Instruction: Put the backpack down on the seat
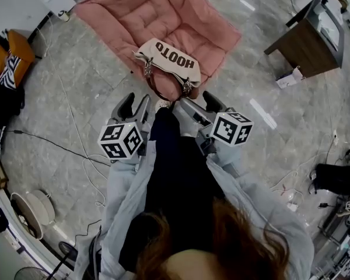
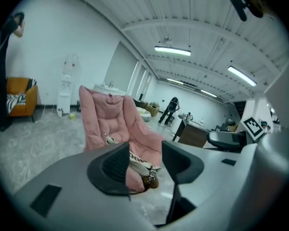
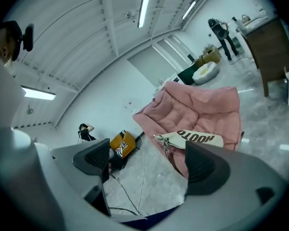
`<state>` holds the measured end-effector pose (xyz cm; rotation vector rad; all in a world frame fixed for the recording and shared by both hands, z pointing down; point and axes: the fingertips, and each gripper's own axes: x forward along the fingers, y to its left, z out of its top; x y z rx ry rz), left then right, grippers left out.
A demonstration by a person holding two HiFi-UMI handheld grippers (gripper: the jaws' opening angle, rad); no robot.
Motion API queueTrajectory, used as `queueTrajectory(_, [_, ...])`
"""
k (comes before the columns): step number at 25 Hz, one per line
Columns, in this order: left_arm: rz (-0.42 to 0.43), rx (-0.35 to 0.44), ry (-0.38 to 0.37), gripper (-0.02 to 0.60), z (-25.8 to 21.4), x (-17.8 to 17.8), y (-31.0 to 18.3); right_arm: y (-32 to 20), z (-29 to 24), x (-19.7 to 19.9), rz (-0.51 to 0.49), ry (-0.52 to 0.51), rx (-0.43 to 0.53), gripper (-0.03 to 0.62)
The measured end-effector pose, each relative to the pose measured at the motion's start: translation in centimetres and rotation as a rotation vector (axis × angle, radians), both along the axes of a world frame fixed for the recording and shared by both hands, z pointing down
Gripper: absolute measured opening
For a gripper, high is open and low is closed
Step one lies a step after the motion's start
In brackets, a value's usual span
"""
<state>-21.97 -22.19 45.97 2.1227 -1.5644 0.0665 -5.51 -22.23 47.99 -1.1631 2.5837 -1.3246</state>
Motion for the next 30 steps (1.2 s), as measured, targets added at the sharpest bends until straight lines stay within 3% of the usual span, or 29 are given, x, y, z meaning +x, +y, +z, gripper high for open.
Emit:
queueTrajectory(4, [-0.027,0.159,-0.11,0.14,-4.4,-0.4,0.0,-0.1,-2.2,1.5,0.031,0.024,0.079,0.441])
queueTrajectory(8, [-0.039,0.279,-0.115,0.064,-7.8,-0.6,-0.1,-0.6,-5.1,3.3,0.102,0.076,0.216,0.193])
queueTrajectory(12, [0.004,0.316,-0.099,0.035,-9.0,0.2,-0.1,-0.6,-6.9,4.3,0.115,0.103,0.294,0.018])
queueTrajectory(16, [0.047,0.291,-0.122,0.025,-8.2,1.0,0.0,-0.3,-7.7,4.5,0.106,0.08,0.359,0.006])
queueTrajectory(23, [0.058,0.225,-0.12,0.023,-6.3,1.6,0.2,-0.1,-5.6,5.0,0.084,0.295,0.36,0.006])
queueTrajectory(30, [0.063,0.193,-0.122,0.023,-5.1,1.8,0.5,0.0,-5.0,5.3,0.085,0.325,0.355,0.006])
